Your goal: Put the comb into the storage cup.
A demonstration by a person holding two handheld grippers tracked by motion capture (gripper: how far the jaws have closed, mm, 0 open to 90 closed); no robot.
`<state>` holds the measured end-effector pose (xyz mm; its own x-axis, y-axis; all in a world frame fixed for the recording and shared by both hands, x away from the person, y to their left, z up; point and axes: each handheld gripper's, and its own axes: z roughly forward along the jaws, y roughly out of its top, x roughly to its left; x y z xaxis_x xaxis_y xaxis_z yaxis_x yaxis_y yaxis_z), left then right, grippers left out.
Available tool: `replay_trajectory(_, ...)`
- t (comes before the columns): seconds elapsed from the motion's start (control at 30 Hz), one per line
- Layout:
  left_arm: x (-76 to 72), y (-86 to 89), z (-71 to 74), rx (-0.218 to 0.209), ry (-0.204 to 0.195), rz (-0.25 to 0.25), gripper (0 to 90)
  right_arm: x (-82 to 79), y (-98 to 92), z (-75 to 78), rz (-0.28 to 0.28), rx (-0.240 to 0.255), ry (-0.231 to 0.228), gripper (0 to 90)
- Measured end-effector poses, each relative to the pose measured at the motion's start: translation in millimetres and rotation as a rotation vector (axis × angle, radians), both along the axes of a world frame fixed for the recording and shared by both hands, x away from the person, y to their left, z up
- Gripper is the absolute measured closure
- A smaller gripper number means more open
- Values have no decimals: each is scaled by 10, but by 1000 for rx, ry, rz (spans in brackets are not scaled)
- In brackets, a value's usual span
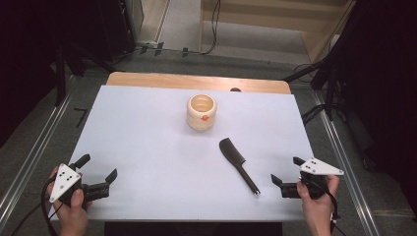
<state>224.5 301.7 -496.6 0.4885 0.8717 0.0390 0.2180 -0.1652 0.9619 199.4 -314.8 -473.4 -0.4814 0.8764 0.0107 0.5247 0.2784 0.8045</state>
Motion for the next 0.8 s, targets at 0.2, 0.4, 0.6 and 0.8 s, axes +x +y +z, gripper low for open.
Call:
replay_trajectory(0.2, 3, -12, -5, 3, 1, -2, 0, 81, 194, 55, 38, -44, 74, 0)
replay_trajectory(0.4, 4, -21, -6, 19, 2, -7, 0, 145, 320, 110, 56, -73, 89, 0)
replay_trajectory(0.6, 4, -33, -8, 31, 4, -15, 0, 208, 417, 122, 73, -93, 120, 0)
replay_trajectory(0.8, -2, -39, -10, 33, -1, -12, 0, 280, 588, 113, 91, -154, 177, 0)
